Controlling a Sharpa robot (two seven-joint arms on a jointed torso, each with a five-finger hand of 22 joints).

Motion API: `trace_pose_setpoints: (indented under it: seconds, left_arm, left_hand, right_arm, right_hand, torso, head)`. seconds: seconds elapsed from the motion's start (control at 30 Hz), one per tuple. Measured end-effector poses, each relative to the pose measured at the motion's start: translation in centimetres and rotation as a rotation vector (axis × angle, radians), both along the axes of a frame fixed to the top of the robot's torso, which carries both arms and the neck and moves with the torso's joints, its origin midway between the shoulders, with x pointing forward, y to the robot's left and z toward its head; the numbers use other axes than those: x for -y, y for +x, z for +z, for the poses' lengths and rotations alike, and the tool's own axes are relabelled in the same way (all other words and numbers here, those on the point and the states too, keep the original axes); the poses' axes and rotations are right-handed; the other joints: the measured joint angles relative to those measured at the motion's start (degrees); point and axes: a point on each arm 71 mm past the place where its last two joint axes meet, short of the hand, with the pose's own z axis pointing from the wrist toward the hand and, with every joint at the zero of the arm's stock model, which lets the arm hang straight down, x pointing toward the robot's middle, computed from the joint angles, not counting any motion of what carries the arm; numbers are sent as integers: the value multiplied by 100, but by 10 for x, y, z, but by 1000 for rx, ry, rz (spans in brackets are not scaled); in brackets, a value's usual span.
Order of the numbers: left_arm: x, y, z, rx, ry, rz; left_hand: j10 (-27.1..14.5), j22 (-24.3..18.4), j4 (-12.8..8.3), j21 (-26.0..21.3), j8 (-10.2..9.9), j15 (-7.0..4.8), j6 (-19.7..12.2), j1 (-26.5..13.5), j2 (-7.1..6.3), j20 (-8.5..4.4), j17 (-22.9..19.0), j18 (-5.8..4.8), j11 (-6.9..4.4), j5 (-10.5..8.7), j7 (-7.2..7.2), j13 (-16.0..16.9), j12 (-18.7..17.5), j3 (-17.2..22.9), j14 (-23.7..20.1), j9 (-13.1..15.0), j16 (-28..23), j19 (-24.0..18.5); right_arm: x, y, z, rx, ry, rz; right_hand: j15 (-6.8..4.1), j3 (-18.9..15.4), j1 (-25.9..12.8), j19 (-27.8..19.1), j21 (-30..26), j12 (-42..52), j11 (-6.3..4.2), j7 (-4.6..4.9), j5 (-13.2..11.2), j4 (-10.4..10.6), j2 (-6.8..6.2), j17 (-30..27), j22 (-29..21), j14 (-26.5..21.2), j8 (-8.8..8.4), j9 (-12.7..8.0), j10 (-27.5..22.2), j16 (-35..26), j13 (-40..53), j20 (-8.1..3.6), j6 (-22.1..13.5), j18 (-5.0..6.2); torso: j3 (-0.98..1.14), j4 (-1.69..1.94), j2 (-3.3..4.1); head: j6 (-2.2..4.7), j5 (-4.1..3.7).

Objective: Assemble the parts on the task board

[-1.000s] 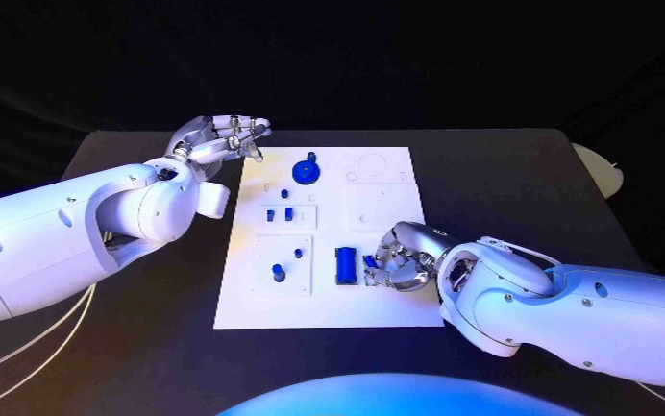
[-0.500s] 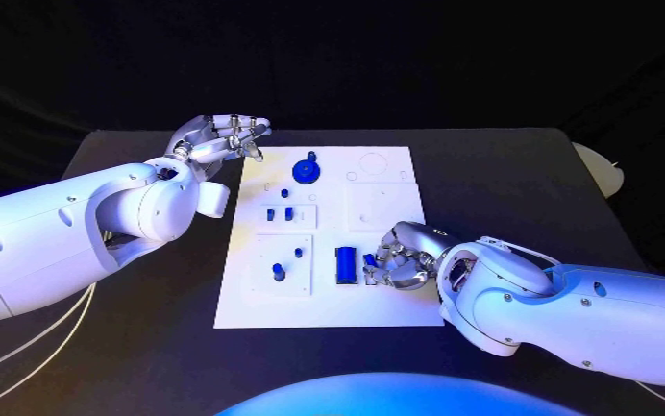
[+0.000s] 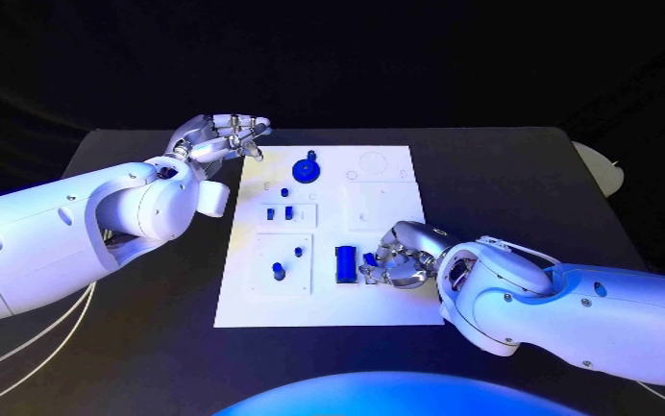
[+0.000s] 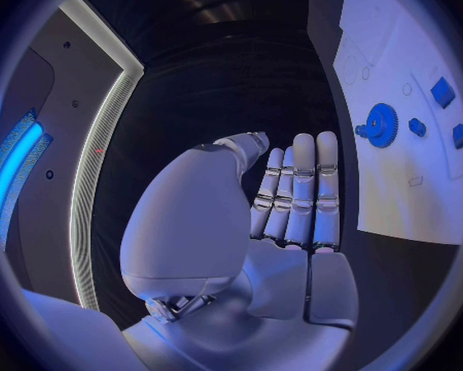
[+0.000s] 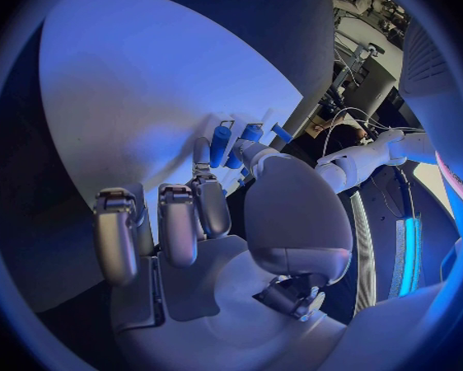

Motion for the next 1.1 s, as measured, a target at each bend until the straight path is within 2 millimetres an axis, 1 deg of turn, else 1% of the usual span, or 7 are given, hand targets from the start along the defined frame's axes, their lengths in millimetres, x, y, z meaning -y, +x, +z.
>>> trace_pose_setpoints:
  seconds: [0.53,0.67,0.87,0.97,1.0,1.1]
  left_arm:
    - [0,0,0,-2,1,1]
    - [0,0,0,-2,1,1]
    - [0,0,0,-3,1,1]
    - [0,0,0,-3,1,1]
    - [0,0,0,-3,1,1]
    - [0,0,0,-3,1,1]
  left_hand:
    - [0,-5,0,0,0,0,0,0,0,0,0,0,0,0,0,0,29,0,0,4,0,0]
    - [-20,-5,0,0,0,21,0,0,0,0,-4,0,21,0,0,-6,29,0,-21,4,0,0]
    - [-20,-5,0,0,0,21,0,0,0,0,-4,0,20,0,0,-6,29,0,-21,3,0,0]
    - [-20,-4,0,0,0,21,0,0,0,0,-4,0,20,0,0,-6,29,0,-21,3,0,0]
    - [-20,-4,0,0,0,21,0,0,0,0,-4,0,20,0,0,-6,29,0,-21,3,0,0]
    - [-20,-4,0,0,0,21,0,0,0,0,-4,0,20,0,0,-5,29,0,-21,4,0,0]
  right_arm:
    - [0,-3,4,23,6,8]
    - [1,-4,5,31,7,8]
    - [6,-3,5,38,0,0]
    - [8,-3,5,40,-4,-4]
    - [9,-3,5,41,-5,-5]
    - [13,-3,6,45,-6,-9]
  right_hand:
    - [0,-6,-19,0,0,0,0,0,-6,5,-2,-1,3,0,0,-1,0,0,0,0,-1,0]
    - [0,-17,-18,0,0,0,0,0,-6,-7,-4,-1,4,0,0,-1,0,0,0,0,-1,0]
    - [0,-21,-18,0,0,0,0,0,-6,-11,-4,-1,4,0,0,-1,0,0,-1,0,-1,0]
    - [0,-34,-14,0,0,0,0,0,47,-24,-1,-1,3,0,0,-6,0,0,-1,0,-1,0]
    - [0,-38,48,0,0,0,0,0,61,-27,58,-2,3,0,0,-10,0,0,0,0,-1,0]
    - [0,-53,178,0,0,0,0,0,61,-43,35,-2,3,0,-14,-17,0,0,-1,0,-1,0]
  torso:
    - [0,1,-2]
    - [1,1,-2]
    - [1,-1,-2]
    - [0,-1,-2]
    - [1,-1,-2]
    - [0,-1,-2]
  head:
    - [-9,6]
    - [-9,9]
    - [-9,12]
    - [-6,12]
    - [-5,13]
    - [8,17]
